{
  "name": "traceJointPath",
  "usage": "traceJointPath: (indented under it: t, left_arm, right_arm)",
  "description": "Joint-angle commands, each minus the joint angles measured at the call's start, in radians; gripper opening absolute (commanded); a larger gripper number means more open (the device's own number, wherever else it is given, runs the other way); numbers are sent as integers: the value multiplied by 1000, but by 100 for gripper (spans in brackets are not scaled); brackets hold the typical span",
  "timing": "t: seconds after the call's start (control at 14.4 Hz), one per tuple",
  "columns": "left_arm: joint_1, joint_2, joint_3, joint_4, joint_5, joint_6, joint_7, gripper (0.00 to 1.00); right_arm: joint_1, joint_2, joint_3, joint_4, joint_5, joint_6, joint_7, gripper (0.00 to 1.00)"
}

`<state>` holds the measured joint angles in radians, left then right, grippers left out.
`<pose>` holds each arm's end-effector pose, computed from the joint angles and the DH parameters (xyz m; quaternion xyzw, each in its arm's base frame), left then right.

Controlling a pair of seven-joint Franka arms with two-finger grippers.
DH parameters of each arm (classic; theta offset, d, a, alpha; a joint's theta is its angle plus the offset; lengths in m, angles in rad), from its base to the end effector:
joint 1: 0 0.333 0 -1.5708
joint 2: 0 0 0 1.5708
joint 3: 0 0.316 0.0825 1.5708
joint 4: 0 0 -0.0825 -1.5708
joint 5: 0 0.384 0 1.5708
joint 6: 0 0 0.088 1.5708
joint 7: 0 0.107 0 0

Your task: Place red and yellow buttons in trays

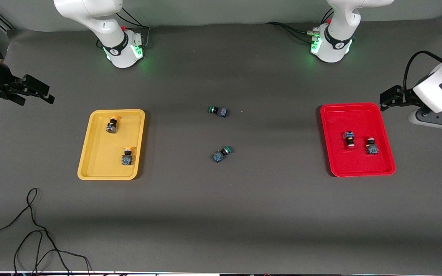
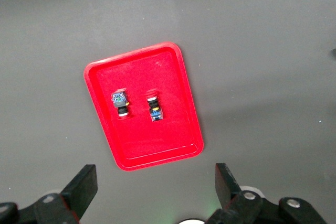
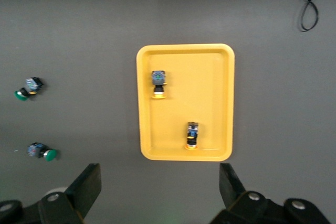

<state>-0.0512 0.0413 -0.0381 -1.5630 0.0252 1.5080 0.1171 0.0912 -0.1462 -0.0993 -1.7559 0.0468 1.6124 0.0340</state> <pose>0.5574 -0.0466 0.6000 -0.9935 0.1027 0.0483 0.0111 0.5110 -0.0029 0.6182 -0.9993 0.0215 -0.0006 0.0306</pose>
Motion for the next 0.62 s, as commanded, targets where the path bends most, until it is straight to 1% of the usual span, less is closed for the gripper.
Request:
traceJointPath:
  t: [0.0,0.55]
  left_arm:
    - [-9,-23,18,3,-10,-29,-8,100]
    - [-10,-31,21,0,-10,-28,-39,100]
  right_arm:
    - [10,-6,10,-11,-68,14,-19,100]
    - [10,40,9,9,-71,17,-17,100]
